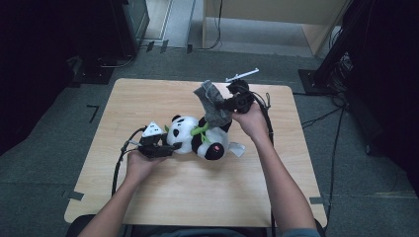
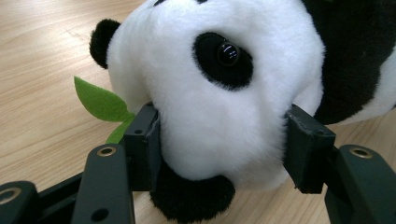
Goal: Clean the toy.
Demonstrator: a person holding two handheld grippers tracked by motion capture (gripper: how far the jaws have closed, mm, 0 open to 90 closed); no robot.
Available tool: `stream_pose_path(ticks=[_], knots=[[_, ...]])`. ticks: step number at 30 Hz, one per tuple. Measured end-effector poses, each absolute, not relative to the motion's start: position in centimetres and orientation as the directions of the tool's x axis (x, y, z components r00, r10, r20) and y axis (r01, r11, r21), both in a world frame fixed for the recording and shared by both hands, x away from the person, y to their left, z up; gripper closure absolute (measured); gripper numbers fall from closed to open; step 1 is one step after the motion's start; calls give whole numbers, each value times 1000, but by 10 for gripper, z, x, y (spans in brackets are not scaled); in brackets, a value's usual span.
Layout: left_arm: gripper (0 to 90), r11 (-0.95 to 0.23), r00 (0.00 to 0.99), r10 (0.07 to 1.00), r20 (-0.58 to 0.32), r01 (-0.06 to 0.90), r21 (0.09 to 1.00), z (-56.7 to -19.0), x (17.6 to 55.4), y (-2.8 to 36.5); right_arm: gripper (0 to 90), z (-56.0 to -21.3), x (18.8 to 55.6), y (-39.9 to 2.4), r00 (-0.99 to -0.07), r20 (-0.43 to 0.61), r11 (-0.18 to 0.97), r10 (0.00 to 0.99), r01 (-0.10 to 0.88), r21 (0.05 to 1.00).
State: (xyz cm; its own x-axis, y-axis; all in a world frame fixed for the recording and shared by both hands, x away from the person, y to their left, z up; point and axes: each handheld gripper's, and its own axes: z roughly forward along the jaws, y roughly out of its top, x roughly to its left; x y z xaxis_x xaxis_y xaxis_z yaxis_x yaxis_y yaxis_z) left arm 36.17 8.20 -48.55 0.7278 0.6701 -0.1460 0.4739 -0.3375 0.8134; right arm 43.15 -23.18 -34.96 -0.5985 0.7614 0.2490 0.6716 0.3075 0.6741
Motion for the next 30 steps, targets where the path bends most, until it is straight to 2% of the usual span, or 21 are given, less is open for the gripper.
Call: stream_pose_path(ticks=[5,9,13,30], knots=[[398,-345,724,674,-147,485,803,-483,362,81,790,-350,423,-245,-600,256,309,758,676,669],[403,-344,720,677,-151,491,800,-483,363,81,790,-365,421,-253,-583,259,313,770,699,643],[404,-337,714,682,-159,500,798,-482,363,80,789,-381,422,-265,-545,290,270,787,726,632],[399,-334,717,678,-162,497,801,-483,362,81,789,-400,420,-293,-487,273,249,830,761,599]])
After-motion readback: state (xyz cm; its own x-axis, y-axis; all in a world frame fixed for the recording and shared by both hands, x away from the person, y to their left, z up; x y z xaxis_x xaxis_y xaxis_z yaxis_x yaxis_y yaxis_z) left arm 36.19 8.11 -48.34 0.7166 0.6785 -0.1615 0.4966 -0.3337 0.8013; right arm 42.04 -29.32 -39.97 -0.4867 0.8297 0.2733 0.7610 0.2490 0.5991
